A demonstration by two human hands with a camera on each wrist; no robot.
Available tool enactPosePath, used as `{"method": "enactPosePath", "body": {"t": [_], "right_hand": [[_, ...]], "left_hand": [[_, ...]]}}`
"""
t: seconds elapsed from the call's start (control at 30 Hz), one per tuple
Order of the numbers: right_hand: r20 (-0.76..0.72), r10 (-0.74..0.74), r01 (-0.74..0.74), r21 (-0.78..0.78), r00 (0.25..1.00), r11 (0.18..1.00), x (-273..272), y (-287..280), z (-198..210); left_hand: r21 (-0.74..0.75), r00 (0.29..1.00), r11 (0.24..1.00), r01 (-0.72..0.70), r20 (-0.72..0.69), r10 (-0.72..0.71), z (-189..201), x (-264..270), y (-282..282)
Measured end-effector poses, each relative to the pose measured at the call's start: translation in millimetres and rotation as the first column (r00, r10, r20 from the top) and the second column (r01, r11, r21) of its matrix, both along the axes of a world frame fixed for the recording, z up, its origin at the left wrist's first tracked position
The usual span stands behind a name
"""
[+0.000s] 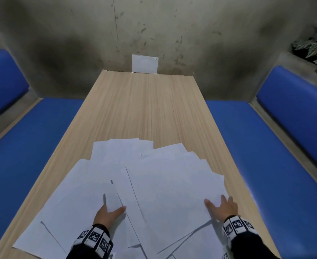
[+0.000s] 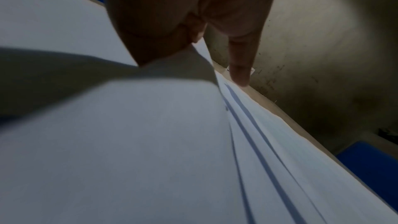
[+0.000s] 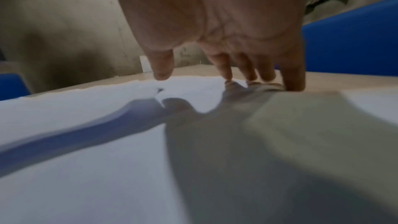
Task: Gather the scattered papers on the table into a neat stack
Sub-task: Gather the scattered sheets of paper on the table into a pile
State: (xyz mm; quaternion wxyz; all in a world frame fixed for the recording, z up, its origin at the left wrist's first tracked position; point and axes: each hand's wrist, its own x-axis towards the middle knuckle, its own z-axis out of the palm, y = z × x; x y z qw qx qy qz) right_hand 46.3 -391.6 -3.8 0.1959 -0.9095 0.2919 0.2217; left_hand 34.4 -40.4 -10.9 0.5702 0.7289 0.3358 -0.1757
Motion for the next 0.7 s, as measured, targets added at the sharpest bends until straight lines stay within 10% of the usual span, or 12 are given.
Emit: {"method": "enactPosePath", "body": {"t": [0.4, 0.7], "right_hand": [[0.069, 0.079, -0.079, -0.006, 0.994, 0.997, -18.6, 42.8, -1.8], [0.011, -0.065, 0.061, 0.206, 0.998, 0.977, 3.0, 48.6, -0.5]], "left_hand": [[-0.291, 0.991, 0.951, 0.103, -0.048, -0.122, 13.3, -0.8, -1.3], [-0.173, 0.953, 0.944, 0.280, -0.068, -0.295, -20.7, 11.0, -13.0]]}}
